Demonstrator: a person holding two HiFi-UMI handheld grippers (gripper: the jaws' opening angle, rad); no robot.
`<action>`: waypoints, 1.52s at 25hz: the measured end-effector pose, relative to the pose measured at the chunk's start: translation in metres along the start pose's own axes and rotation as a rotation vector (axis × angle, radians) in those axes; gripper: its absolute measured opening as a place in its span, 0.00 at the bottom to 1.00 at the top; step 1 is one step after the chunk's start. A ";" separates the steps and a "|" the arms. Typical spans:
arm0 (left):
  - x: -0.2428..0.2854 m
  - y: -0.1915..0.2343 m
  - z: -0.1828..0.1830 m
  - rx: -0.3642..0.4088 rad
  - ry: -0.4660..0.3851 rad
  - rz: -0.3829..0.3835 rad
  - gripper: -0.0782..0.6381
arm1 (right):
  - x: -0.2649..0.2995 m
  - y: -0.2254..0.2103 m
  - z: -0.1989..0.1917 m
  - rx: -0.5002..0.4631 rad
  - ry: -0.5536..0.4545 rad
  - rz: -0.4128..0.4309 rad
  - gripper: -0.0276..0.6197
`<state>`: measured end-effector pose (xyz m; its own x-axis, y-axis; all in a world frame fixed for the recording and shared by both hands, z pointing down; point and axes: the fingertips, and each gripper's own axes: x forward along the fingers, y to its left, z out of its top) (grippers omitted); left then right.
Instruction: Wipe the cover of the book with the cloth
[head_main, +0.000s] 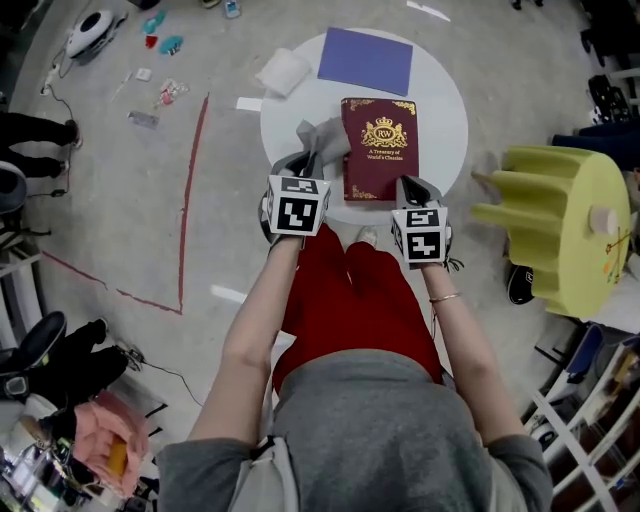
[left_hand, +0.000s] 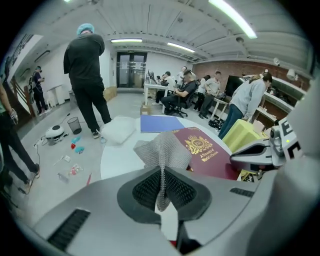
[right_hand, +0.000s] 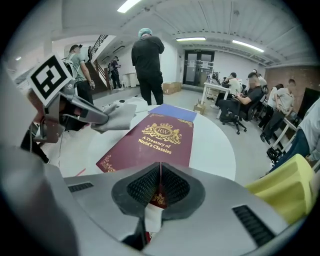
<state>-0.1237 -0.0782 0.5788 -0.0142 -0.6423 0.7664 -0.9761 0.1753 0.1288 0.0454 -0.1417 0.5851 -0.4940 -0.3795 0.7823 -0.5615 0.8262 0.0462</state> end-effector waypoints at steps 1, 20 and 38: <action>0.004 0.003 0.008 0.012 -0.005 -0.002 0.14 | 0.001 -0.001 0.001 0.006 0.001 -0.007 0.09; 0.099 0.021 0.087 0.107 0.010 -0.041 0.14 | 0.016 -0.015 0.018 0.092 0.034 -0.050 0.09; 0.069 -0.023 0.028 0.106 0.048 -0.036 0.14 | 0.004 -0.004 -0.005 0.014 0.026 0.015 0.09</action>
<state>-0.1082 -0.1475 0.6105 0.0291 -0.6101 0.7918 -0.9933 0.0713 0.0914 0.0487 -0.1442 0.5910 -0.4853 -0.3560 0.7986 -0.5632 0.8259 0.0259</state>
